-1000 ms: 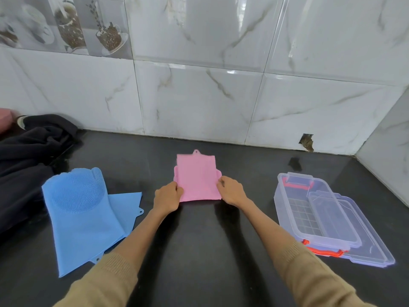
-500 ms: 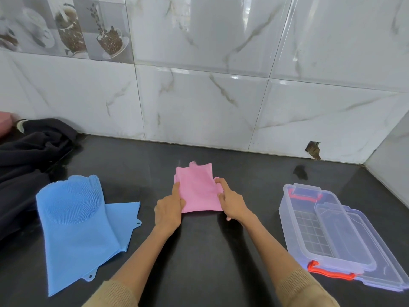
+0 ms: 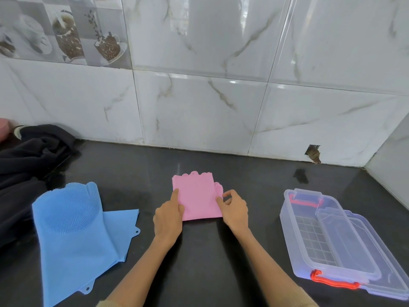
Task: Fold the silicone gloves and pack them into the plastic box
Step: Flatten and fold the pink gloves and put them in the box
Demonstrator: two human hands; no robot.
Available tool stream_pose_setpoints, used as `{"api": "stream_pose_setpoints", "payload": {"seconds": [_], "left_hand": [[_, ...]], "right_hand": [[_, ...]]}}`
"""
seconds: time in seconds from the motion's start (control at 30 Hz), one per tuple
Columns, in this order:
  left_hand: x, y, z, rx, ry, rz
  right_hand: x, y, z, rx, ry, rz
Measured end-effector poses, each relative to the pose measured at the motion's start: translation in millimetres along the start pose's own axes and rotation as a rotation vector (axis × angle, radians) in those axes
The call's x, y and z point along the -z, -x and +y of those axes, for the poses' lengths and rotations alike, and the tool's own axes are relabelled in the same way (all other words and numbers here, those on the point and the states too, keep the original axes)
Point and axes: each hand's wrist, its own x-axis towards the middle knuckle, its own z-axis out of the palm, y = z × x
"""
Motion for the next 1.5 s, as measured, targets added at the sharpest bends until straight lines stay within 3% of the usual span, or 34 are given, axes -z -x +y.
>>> {"api": "stream_pose_setpoints", "payload": {"seconds": [0.13,0.37,0.6,0.7,0.8,0.87,1.0,1.07,1.3,1.5], "left_hand": [[4,1,5,0.086,0.059,0.081],[-1,-8,13,0.306,0.289,0.02],[-4,-34,14,0.286,0.115,-0.274],[-6,-34,13,0.258,0.085,-0.299],[-7,-27,12,0.239,0.126,-0.222],[-9,-23,9,0.26,0.278,-0.223],[-9,-21,0,0.37,0.775,-0.304],[-6,-19,-3,0.412,0.88,-0.299],[0,2,-14,0.323,0.71,-0.268],[4,13,-9,0.288,0.774,-0.332]], "right_hand": [[-15,6,-5,0.005,0.113,0.181],[-23,-11,-19,-0.039,0.16,-0.088],[-20,-30,-27,-0.101,0.171,-0.295],[-21,-27,-27,-0.104,0.198,-0.298],[-22,-20,-25,-0.07,0.215,-0.245],[-22,-14,-23,-0.043,0.145,-0.224],[-15,-1,-12,-0.155,-0.3,-0.299],[-10,5,-7,-0.192,-0.339,-0.32],[-7,25,1,-0.171,-0.347,-0.275],[-7,44,8,-0.201,-0.372,-0.125]]}}
